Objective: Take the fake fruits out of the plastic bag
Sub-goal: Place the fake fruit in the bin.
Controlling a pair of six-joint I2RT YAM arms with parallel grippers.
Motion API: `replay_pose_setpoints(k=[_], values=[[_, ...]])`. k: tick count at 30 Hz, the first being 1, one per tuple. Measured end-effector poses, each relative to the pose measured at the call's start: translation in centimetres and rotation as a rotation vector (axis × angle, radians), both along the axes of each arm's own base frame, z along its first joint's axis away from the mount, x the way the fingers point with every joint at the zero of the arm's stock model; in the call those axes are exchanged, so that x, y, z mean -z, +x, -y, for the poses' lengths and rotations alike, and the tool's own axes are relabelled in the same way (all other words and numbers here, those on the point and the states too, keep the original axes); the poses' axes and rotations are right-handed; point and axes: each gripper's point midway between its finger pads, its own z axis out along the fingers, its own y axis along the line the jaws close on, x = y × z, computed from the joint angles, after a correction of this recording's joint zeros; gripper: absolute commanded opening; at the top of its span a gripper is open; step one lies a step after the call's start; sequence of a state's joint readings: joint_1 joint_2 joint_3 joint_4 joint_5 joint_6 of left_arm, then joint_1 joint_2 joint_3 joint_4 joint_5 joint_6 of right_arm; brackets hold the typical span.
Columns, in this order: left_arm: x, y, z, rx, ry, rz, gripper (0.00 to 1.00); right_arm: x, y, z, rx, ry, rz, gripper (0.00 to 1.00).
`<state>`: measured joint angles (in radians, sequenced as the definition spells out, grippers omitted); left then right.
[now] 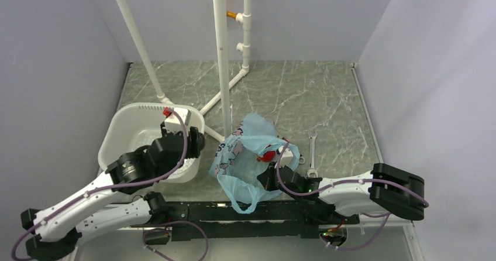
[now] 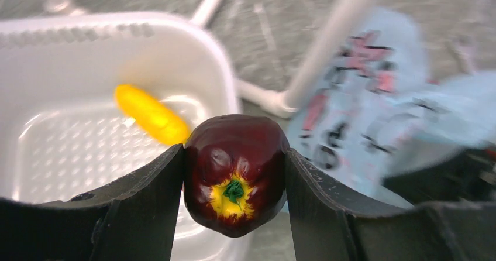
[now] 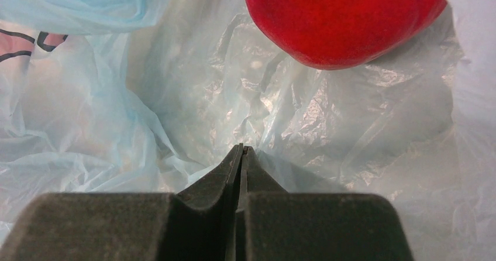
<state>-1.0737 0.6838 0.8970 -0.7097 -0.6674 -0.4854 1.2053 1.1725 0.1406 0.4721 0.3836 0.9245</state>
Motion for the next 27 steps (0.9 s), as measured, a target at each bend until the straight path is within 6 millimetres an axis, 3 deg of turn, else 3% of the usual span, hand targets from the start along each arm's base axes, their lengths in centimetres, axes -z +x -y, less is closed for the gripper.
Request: replay_pose_setpoints(k=[5,9,14,22,27], values=[[3.4,2.9,-4.8,-0.238,0.111,-0.090,0.00,0.0,0.0,0.0,0.000,0.000,0.000,0.00],[6.1,3.5,-7.5,-0.362,0.140,-0.136,0.00,0.0,0.0,0.0,0.000,0.000,0.000,0.00],[9.2,3.6,-9.4,-0.468,0.143,-0.194,0.02,0.0,0.0,0.0,0.000,0.000,0.000,0.00],[10.9,3.5,-9.0,-0.494,0.108,-0.247,0.67,0.0,0.0,0.0,0.000,0.000,0.000,0.00],[10.8,3.3,-8.6,-0.473,0.087,-0.252,0.88,0.0,0.0,0.0,0.000,0.000,0.000,0.00]])
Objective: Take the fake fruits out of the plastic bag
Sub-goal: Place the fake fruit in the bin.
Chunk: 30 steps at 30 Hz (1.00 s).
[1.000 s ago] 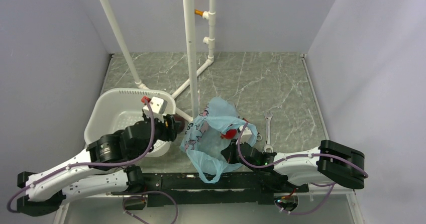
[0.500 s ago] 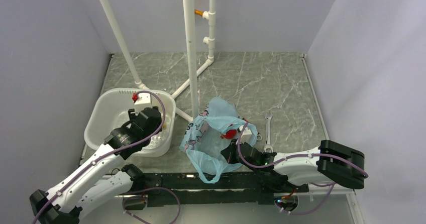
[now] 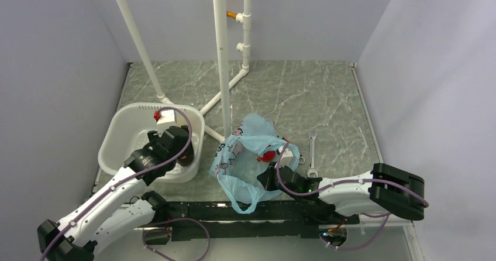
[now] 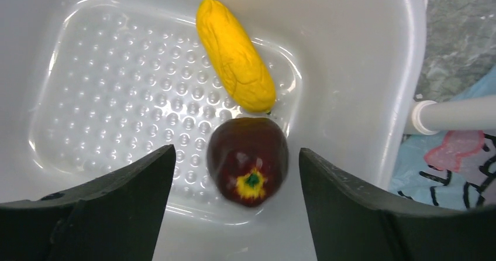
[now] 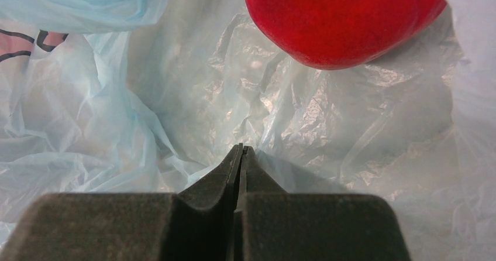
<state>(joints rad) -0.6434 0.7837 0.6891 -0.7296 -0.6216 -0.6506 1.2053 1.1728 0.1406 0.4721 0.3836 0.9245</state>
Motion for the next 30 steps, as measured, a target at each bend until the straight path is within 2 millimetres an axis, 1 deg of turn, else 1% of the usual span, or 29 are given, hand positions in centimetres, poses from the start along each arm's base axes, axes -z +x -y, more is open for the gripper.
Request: replay_pose_setpoints(k=[1,2,6,8,10,13,17,18,22,24,25,27,30], values=[[-0.1,-0.1,0.1,0.006,-0.012,0.003,0.93,0.0,0.0,0.0,0.000,0.000,0.000,0.00],[-0.2,-0.1,0.2,0.013,-0.019,0.006,0.95,0.0,0.0,0.0,0.000,0.000,0.000,0.00],[-1.1,-0.5,0.7,0.039,-0.061,0.022,0.92,0.0,0.0,0.0,0.000,0.000,0.000,0.00],[-1.9,-0.6,1.1,0.068,-0.085,0.033,0.92,0.0,0.0,0.0,0.000,0.000,0.000,0.00],[-3.1,-0.8,2.2,0.131,-0.129,0.051,0.91,0.0,0.0,0.0,0.000,0.000,0.000,0.00],[-5.3,-1.3,4.8,0.273,-0.238,0.099,0.89,0.0,0.0,0.0,0.000,0.000,0.000,0.00],[-8.3,-2.6,8.8,0.487,-0.400,0.159,0.86,0.0,0.0,0.0,0.000,0.000,0.000,0.00],[-9.2,-3.0,10.1,0.554,-0.447,0.175,0.85,0.0,0.0,0.0,0.000,0.000,0.000,0.00],[-11.6,-4.2,13.8,0.747,-0.584,0.211,0.83,0.0,0.0,0.0,0.000,0.000,0.000,0.00],[-11.9,-5.0,15.6,0.844,-0.650,0.211,0.82,0.0,0.0,0.0,0.000,0.000,0.000,0.00],[-11.8,-5.5,16.6,0.896,-0.682,0.199,0.81,0.0,0.0,0.0,0.000,0.000,0.000,0.00],[-10.8,-7.0,18.7,0.999,-0.722,0.151,0.79,0.0,0.0,0.0,0.000,0.001,0.000,0.00],[-9.5,-9.6,21.5,1.122,-0.713,0.078,0.75,0.0,0.0,0.0,0.000,0.002,0.000,0.00]])
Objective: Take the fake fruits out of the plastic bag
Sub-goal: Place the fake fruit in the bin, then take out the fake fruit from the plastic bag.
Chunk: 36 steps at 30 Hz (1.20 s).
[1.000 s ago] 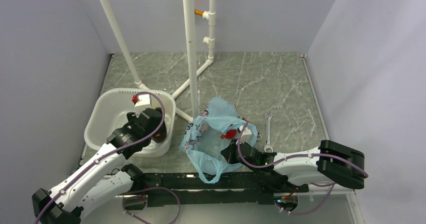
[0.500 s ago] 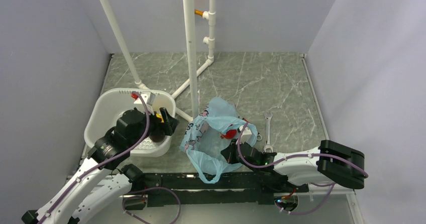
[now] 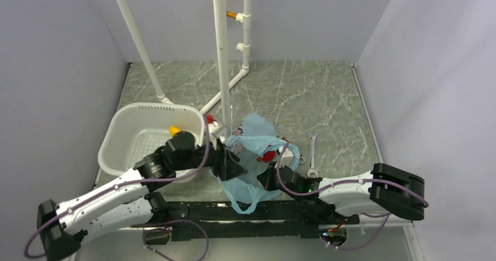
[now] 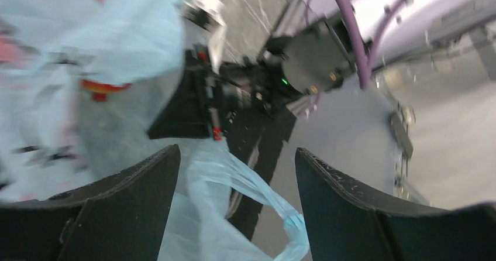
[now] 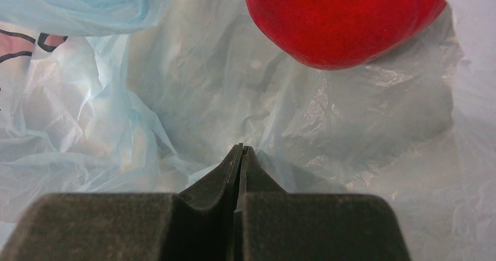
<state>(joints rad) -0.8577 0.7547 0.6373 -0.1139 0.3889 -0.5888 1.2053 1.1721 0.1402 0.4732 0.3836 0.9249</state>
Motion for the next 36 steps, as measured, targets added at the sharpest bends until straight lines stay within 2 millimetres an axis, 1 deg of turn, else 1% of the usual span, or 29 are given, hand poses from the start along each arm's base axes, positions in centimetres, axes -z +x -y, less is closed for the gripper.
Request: replay_pose_setpoints(k=[2,4,6,9,12,13,14,16,19,22,25,29,32,33,36], values=[[0.8,-1.9,1.6,0.078,0.035,0.011,0.70,0.0,0.0,0.0,0.001,0.002,0.000,0.00],[1.4,-2.9,2.9,0.121,0.072,0.028,0.67,-0.1,0.0,0.0,0.001,0.005,0.000,0.00],[2.0,-2.7,3.9,0.115,0.104,0.046,0.66,-0.1,0.0,-0.1,0.001,0.008,0.001,0.00],[3.7,-1.7,5.0,0.081,0.159,0.055,0.63,-0.2,0.0,-0.1,0.001,0.011,0.002,0.00],[6.9,-0.9,5.8,0.048,0.255,0.051,0.51,-0.3,0.0,0.0,0.002,0.016,0.004,0.00],[7.8,-0.8,6.0,0.040,0.284,0.050,0.48,-0.3,0.0,0.0,0.002,0.019,0.005,0.00],[9.1,-0.5,6.2,0.023,0.328,0.058,0.48,-0.3,0.0,0.1,0.002,0.020,0.005,0.00],[11.0,0.2,6.3,-0.021,0.400,0.075,0.50,-0.3,0.0,0.1,0.002,0.023,0.007,0.00],[13.4,1.4,5.8,-0.103,0.490,0.096,0.56,-0.4,0.0,0.0,0.001,0.027,0.008,0.00],[14.6,2.8,5.3,-0.172,0.541,0.116,0.63,-0.4,0.0,0.0,0.001,0.028,0.009,0.00],[15.7,3.6,5.6,-0.202,0.578,0.125,0.68,-0.4,0.0,0.0,0.001,0.029,0.009,0.00],[16.3,4.8,6.6,-0.226,0.613,0.143,0.72,-0.5,0.0,0.0,0.001,0.029,0.009,0.00],[15.9,5.8,7.6,-0.247,0.619,0.163,0.75,-0.5,0.0,-0.1,0.001,0.031,0.009,0.00],[15.5,6.4,8.0,-0.261,0.616,0.171,0.76,-0.5,0.0,-0.1,0.001,0.032,0.010,0.00],[14.9,7.3,8.7,-0.281,0.612,0.183,0.78,-0.5,0.0,0.0,0.001,0.032,0.010,0.00]])
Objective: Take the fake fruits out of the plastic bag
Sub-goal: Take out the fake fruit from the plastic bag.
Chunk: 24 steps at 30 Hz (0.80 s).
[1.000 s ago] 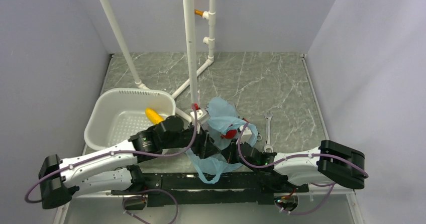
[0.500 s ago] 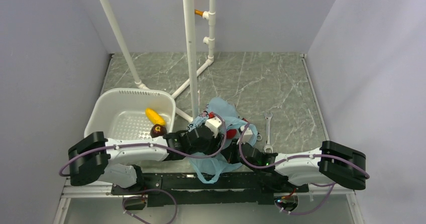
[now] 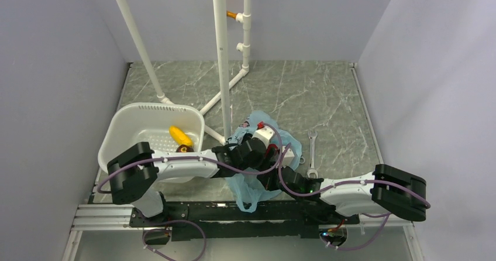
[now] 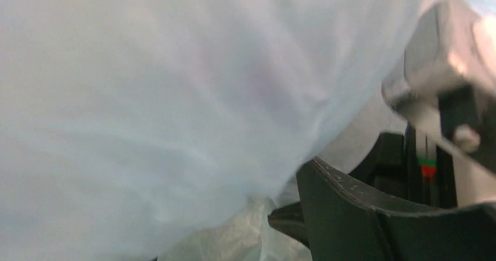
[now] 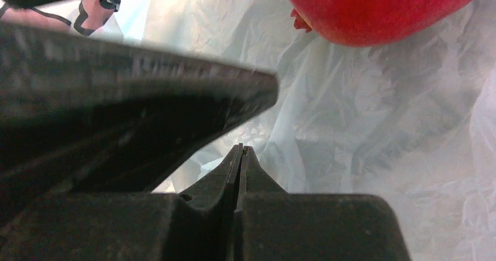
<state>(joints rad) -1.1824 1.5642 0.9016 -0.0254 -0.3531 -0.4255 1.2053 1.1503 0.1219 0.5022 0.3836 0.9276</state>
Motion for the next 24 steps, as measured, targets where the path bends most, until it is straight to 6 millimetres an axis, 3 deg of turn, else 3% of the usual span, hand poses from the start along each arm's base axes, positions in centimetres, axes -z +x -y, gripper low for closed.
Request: replay_pose_setpoints(k=[8,24], values=[[-0.7,2.0,0.9,0.003,-0.005,0.025,0.83,0.0,0.0,0.0,0.000,0.000,0.000,0.00],[2.3,5.4,2.5,0.003,0.028,-0.018,0.81,0.1,0.0,0.1,0.000,-0.001,-0.001,0.01]])
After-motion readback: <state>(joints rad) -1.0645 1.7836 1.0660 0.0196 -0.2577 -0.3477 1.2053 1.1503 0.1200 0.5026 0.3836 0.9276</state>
